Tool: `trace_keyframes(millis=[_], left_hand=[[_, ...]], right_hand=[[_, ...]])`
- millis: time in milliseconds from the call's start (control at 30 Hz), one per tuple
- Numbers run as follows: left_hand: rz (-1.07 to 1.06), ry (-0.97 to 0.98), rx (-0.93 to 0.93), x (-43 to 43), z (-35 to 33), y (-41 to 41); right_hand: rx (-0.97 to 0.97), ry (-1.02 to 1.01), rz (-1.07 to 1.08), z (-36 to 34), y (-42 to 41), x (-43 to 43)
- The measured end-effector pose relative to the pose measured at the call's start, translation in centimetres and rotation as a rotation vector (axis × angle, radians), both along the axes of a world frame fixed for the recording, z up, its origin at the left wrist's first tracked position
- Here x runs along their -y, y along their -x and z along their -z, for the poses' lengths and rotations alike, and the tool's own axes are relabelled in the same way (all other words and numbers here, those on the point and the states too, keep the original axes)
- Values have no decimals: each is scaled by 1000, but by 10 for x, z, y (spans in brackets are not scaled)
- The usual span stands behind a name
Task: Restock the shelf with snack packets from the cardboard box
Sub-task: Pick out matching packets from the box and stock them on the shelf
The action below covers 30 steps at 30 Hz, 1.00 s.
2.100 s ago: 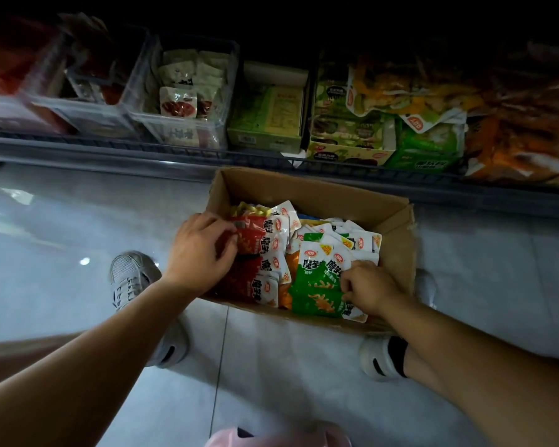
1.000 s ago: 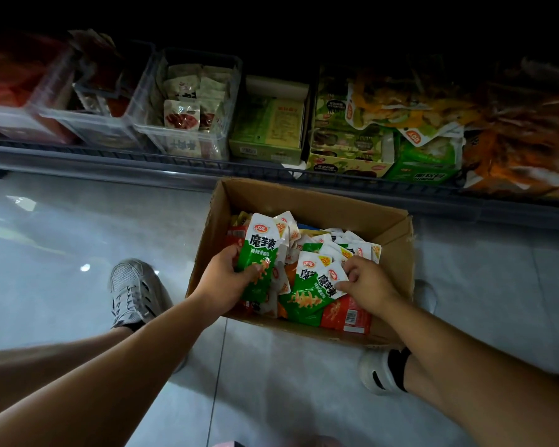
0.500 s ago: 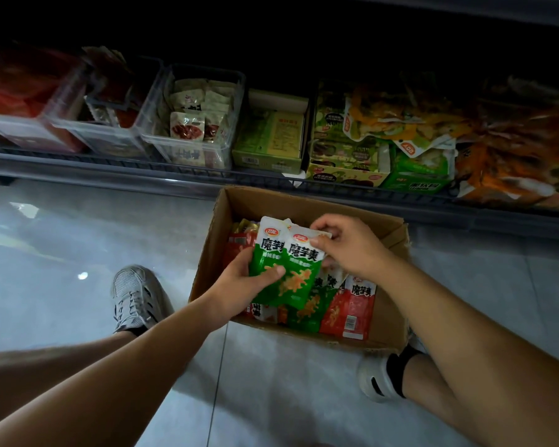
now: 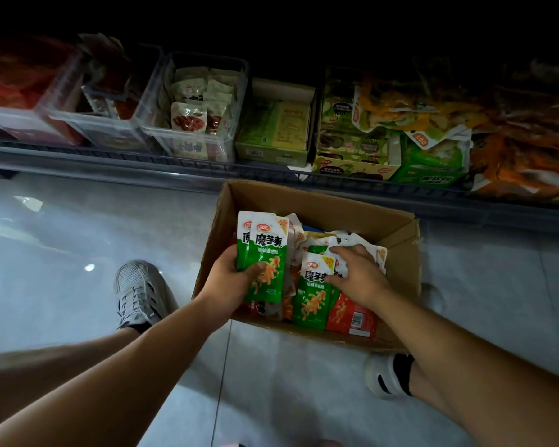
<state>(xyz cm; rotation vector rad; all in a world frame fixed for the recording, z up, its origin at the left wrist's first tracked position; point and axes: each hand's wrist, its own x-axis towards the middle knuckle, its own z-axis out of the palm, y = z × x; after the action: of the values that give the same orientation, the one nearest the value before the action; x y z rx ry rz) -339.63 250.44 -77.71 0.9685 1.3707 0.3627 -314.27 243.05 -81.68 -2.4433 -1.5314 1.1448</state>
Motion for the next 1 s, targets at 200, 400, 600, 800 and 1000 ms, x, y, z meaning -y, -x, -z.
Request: trace_keyframes(millis=[200,400,600,800,1000], left_hand=[[24,-7,-2,0,2,-3],[-25,29,-8,-1,3,-5],[-5,67,29,1,-1,-10],[-55,244,254,5,-10,-17],[46,111,144,6,-8,-13]], right_hand=[[-19,-41,6,10,5,1],[-141,-124,76,-15,-1,-8],[-333,-284,123,-66,-8,-42],[-495,-264,185,-75,29,-50],[-523,-268,323,-64,31,-45]])
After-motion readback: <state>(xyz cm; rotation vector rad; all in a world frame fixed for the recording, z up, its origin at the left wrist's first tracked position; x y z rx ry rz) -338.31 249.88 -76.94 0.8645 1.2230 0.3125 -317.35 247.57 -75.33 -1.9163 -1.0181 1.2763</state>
